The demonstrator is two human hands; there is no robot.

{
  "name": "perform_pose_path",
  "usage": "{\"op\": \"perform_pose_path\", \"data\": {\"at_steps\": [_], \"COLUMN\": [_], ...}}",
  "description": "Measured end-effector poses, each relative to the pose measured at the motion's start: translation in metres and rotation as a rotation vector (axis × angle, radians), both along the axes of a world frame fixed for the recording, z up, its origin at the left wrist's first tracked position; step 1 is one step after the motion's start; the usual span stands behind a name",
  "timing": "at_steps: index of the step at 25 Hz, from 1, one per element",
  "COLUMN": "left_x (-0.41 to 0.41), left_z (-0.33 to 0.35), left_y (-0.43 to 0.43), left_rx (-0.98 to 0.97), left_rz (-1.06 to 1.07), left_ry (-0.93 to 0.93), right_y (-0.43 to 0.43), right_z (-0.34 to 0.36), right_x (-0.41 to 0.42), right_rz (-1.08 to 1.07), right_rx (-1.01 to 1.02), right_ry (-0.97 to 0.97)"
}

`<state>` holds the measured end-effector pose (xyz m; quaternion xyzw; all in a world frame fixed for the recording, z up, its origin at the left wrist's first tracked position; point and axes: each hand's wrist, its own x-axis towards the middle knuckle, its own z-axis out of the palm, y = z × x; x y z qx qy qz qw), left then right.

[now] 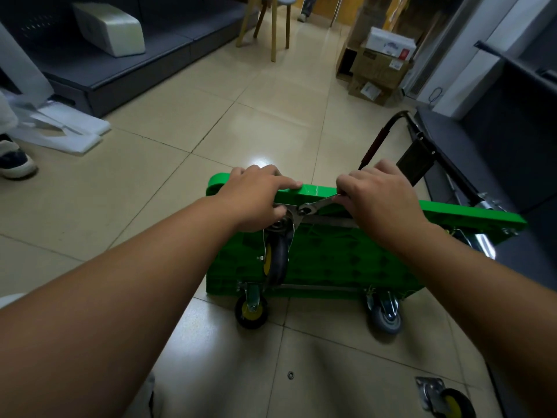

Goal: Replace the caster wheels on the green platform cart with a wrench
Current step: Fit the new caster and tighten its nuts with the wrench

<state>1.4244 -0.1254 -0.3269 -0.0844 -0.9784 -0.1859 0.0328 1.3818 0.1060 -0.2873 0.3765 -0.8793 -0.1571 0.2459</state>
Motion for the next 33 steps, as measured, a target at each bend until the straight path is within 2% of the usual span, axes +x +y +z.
{"op": "perform_pose_path", "data": {"at_steps": [4,11,14,18,21,23,26,28,29,32,33], "left_x": [0.002,0.005,0.006,0.005,0.005,0.005,0.005,0.005,0.005,0.004,0.004], "left_z": [-0.001,-0.005,-0.006,-0.007,-0.007,-0.007,-0.008,-0.007,-0.007,-0.008,-0.008], "left_y": [-0.001,-0.004,-0.004,-0.001,0.001,0.000,-0.001,-0.001,-0.002,-0.003,-0.003], "left_rx": [0.006,0.008,0.012,0.007,-0.003,-0.013,-0.012,-0.008,-0.009,-0.011,-0.010], "left_rz": [-0.011,-0.025,-0.018,0.000,0.002,0.000,-0.002,-0.004,-0.006,-0.015,-0.017], "left_ry": [0.008,0.034,0.045,0.059,0.077,0.081,0.070,0.058,0.052,0.051,0.048], "right_y": [0.000,0.025,0.021,0.000,-0.033,-0.049,-0.045,-0.018,0.000,0.059,0.070], "right_z": [-0.003,-0.060,-0.097,-0.140,-0.159,-0.163,-0.170,-0.180,-0.187,-0.187,-0.177], "right_x": [-0.003,0.013,0.017,0.025,0.035,0.043,0.053,0.063,0.067,0.073,0.072], "right_rz": [-0.003,-0.165,-0.323,-0.381,-0.460,-0.452,-0.460,-0.560,-0.619,-0.760,-0.747], "right_rx": [-0.050,-0.598,-0.864,-1.288,-1.594,-1.707,-1.717,-1.614,-1.459,-0.708,-0.535], "right_ry": [-0.031,-0.156,-0.397,-0.658,-0.928,-1.013,-1.079,-1.158,-1.158,-1.047,-1.015]}}
